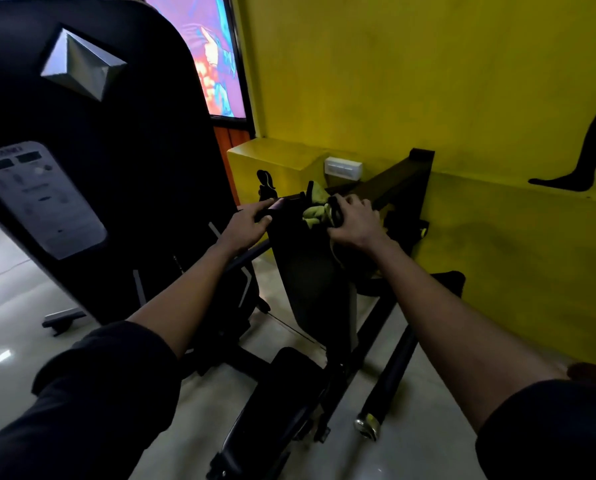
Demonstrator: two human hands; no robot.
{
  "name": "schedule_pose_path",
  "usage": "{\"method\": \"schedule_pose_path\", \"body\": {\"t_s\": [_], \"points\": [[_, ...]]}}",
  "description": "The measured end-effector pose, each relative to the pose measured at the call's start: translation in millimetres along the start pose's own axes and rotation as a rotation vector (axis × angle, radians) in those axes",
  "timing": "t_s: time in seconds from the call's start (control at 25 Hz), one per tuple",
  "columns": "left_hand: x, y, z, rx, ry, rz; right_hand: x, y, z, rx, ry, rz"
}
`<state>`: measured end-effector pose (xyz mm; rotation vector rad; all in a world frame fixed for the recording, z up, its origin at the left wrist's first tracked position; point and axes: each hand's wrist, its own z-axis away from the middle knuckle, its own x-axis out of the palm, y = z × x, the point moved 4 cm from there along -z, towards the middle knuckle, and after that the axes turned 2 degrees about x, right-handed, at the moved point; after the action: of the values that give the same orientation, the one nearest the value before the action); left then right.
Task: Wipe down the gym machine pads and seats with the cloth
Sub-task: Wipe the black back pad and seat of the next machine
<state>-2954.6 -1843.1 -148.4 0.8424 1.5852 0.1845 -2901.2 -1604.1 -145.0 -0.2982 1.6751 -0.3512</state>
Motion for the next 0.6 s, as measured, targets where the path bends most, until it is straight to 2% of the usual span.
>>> {"method": "schedule_pose_path", "body": {"t_s": [0.16, 0.4, 0.6], "points": [[10.3, -27.7, -32.5, 0.052, -0.035, 0.114, 22.3, -3.4, -1.2, 0.054, 0.108, -0.115], [15.0, -74.9, -67.0, 0.243, -0.121, 0.321, 38.8, -30.4, -4.4, 0.241, 0.313, 0.086], [8.7, -88.4, -92.9, 0.330, -0.255, 0.396, 46.7, -42.8, 5.2, 0.369, 0.427, 0.094]]}}
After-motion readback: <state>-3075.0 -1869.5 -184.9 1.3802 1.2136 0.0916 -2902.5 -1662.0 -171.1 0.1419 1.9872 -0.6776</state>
